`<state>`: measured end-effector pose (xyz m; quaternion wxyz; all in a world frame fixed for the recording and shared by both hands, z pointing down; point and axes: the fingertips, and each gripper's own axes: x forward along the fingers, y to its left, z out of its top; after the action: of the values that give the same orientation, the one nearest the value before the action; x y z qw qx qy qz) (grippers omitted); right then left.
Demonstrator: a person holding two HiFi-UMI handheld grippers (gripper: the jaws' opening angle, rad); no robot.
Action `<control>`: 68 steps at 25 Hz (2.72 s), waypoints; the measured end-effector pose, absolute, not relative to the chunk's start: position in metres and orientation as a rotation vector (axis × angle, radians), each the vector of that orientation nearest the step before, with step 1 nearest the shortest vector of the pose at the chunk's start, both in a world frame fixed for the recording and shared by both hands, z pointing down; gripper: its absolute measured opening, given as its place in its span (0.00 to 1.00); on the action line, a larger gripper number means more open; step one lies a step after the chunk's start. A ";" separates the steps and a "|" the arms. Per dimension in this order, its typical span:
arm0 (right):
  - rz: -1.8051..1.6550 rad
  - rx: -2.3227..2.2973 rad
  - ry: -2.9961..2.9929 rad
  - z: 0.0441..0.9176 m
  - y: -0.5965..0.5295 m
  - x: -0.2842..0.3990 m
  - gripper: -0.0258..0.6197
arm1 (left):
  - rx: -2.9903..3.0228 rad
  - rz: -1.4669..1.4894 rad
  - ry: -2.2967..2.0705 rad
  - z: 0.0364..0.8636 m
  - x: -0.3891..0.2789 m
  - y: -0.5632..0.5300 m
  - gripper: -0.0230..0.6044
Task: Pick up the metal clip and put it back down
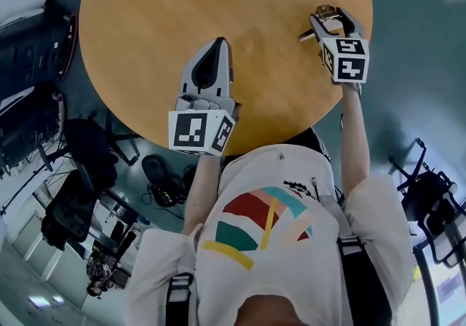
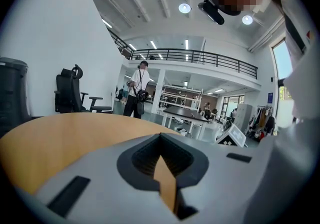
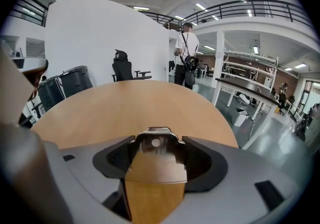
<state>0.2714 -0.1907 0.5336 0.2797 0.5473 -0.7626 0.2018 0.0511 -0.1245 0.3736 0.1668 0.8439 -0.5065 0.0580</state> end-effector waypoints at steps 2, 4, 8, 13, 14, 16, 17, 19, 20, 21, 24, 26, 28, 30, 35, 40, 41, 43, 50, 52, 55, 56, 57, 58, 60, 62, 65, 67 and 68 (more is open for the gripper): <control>0.565 1.473 -2.024 0.543 -0.192 0.276 0.51 | 2.402 0.168 -1.452 0.373 0.050 -0.128 0.10; 0.584 1.491 -2.006 0.551 -0.190 0.278 0.51 | 2.399 0.171 -1.457 0.374 0.047 -0.127 0.10; 0.580 1.526 -1.957 0.566 -0.187 0.279 0.51 | 2.393 0.177 -1.456 0.378 0.042 -0.123 0.10; 0.515 1.549 -1.925 0.569 -0.186 0.282 0.51 | 2.389 0.176 -1.450 0.379 0.043 -0.116 0.10; 0.510 1.547 -1.924 0.568 -0.186 0.282 0.51 | 2.388 0.176 -1.451 0.379 0.041 -0.115 0.10; 0.513 1.533 -1.922 0.569 -0.186 0.281 0.51 | 2.387 0.173 -1.458 0.378 0.037 -0.114 0.10; 0.518 1.526 -1.922 0.569 -0.186 0.281 0.52 | 2.387 0.171 -1.462 0.377 0.035 -0.115 0.10; 0.522 1.518 -1.927 0.567 -0.188 0.280 0.52 | 2.388 0.167 -1.471 0.376 0.032 -0.115 0.10; 0.519 1.520 -1.933 0.564 -0.189 0.280 0.52 | 2.388 0.163 -1.476 0.376 0.030 -0.114 0.10; 0.515 1.526 -1.943 0.560 -0.189 0.280 0.52 | 2.386 0.161 -1.480 0.375 0.028 -0.114 0.10; 0.517 1.553 -1.990 0.538 -0.194 0.277 0.52 | 2.380 0.154 -1.493 0.371 0.021 -0.113 0.10; 0.518 1.576 -2.021 0.521 -0.198 0.275 0.52 | 2.374 0.149 -1.501 0.370 0.017 -0.112 0.10; 0.522 1.594 -2.057 0.507 -0.203 0.270 0.52 | 2.369 0.139 -1.511 0.370 0.012 -0.111 0.10; 0.560 1.612 -2.114 0.491 -0.208 0.263 0.51 | 2.364 0.127 -1.521 0.368 0.008 -0.111 0.10; 0.579 1.638 -2.265 0.438 -0.213 0.235 0.44 | 2.353 0.081 -1.561 0.358 -0.006 -0.113 0.10; 0.374 1.593 -2.421 0.371 -0.213 0.185 0.06 | 2.319 0.028 -1.635 0.348 -0.030 -0.117 0.10; 0.351 1.572 -2.466 0.358 -0.212 0.172 0.06 | 2.312 0.013 -1.653 0.346 -0.036 -0.118 0.10; 0.293 1.542 -2.547 0.334 -0.205 0.147 0.06 | 2.300 -0.018 -1.687 0.341 -0.049 -0.116 0.10; 0.115 1.416 -2.766 0.279 -0.172 0.074 0.06 | 2.285 -0.099 -1.763 0.325 -0.078 -0.103 0.10; 0.098 1.369 -2.793 0.271 -0.164 0.056 0.06 | 2.276 -0.117 -1.776 0.320 -0.084 -0.103 0.10; 0.111 1.365 -2.810 0.268 -0.151 0.042 0.06 | 2.272 -0.132 -1.783 0.315 -0.089 -0.099 0.10; 0.134 1.368 -2.815 0.269 -0.148 0.040 0.06 | 2.271 -0.136 -1.783 0.314 -0.089 -0.097 0.10; 0.163 1.362 -2.822 0.271 -0.145 0.038 0.06 | 2.270 -0.141 -1.785 0.314 -0.089 -0.096 0.10; 0.190 1.349 -2.830 0.273 -0.142 0.035 0.06 | 2.268 -0.147 -1.787 0.313 -0.090 -0.096 0.10; 0.221 1.310 -2.838 0.279 -0.135 0.027 0.06 | 2.265 -0.157 -1.791 0.313 -0.091 -0.096 0.10; 0.231 1.270 -2.840 0.285 -0.129 0.019 0.06 | 2.270 -0.160 -1.789 0.313 -0.091 -0.097 0.10; 0.214 1.234 -2.836 0.289 -0.123 0.012 0.06 | 2.280 -0.162 -1.785 0.312 -0.090 -0.097 0.10; 0.188 1.227 -2.832 0.288 -0.122 0.011 0.06 | 2.285 -0.163 -1.786 0.310 -0.088 -0.096 0.10; 0.178 1.227 -2.830 0.287 -0.121 0.012 0.06 | 2.286 -0.163 -1.787 0.309 -0.088 -0.095 0.11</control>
<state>0.0116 -0.1212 0.2866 0.0260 0.3969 -0.9157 0.0575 -0.0879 -0.0952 0.3085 0.1173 0.7812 -0.6106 -0.0558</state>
